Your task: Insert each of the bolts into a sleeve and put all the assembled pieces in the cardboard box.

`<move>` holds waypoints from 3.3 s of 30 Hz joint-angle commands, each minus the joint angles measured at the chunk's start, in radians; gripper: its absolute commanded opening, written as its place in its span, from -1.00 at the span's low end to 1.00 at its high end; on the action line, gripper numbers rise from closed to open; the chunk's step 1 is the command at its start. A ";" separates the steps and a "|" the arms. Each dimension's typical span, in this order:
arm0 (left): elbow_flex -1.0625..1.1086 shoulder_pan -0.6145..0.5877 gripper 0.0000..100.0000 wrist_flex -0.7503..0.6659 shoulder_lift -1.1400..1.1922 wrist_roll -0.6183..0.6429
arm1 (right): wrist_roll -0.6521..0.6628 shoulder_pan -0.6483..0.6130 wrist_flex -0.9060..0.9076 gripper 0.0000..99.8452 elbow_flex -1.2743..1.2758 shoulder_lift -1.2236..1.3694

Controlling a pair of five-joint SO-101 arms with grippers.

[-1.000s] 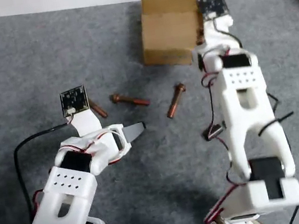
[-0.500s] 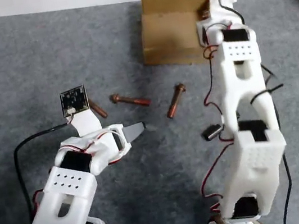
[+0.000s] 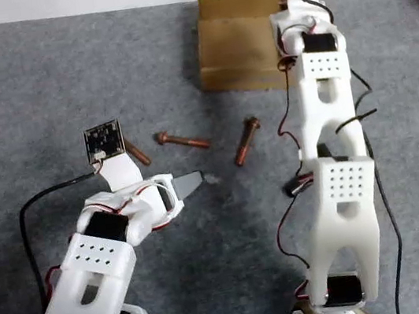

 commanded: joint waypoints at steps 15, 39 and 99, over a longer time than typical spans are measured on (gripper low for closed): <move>0.130 -0.004 -0.28 -0.284 -0.013 -0.008 | -0.150 -0.070 0.002 -0.99 -0.088 0.139; 0.133 -0.004 -0.28 -0.284 -0.013 -0.008 | -0.144 -0.071 0.578 -0.78 -0.547 0.111; 0.134 -0.002 -0.28 -0.284 -0.013 -0.008 | 0.279 0.217 1.069 -0.78 0.260 -0.243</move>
